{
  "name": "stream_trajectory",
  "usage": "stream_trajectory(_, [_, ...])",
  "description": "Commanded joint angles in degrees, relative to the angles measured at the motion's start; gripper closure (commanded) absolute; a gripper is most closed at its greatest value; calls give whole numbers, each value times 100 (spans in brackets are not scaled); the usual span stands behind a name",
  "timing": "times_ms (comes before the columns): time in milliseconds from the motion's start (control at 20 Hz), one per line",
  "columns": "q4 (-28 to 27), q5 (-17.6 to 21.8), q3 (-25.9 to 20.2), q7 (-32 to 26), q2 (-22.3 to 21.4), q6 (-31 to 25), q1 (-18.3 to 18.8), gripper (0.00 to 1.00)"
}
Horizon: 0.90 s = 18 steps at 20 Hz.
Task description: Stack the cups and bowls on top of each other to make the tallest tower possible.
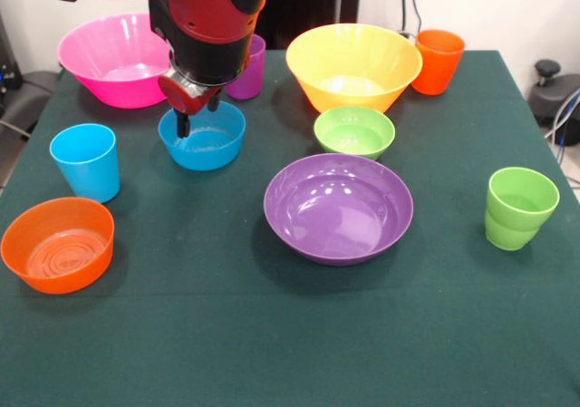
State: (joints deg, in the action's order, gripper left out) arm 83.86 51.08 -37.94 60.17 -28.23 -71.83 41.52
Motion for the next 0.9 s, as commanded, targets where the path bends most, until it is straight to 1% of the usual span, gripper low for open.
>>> stream_trajectory(50, [46,281,183,-1573,345,-176,-103,0])
stream_trajectory(350, [-44,297,203,-1504,378,-266,-206,0])
stream_trajectory(500, [-164,304,259,-1333,418,-395,-337,0])
stream_trajectory(650, [-221,215,238,-1285,435,-465,-372,0])
stream_trajectory(900, [-322,114,201,-1423,449,-583,-350,0])
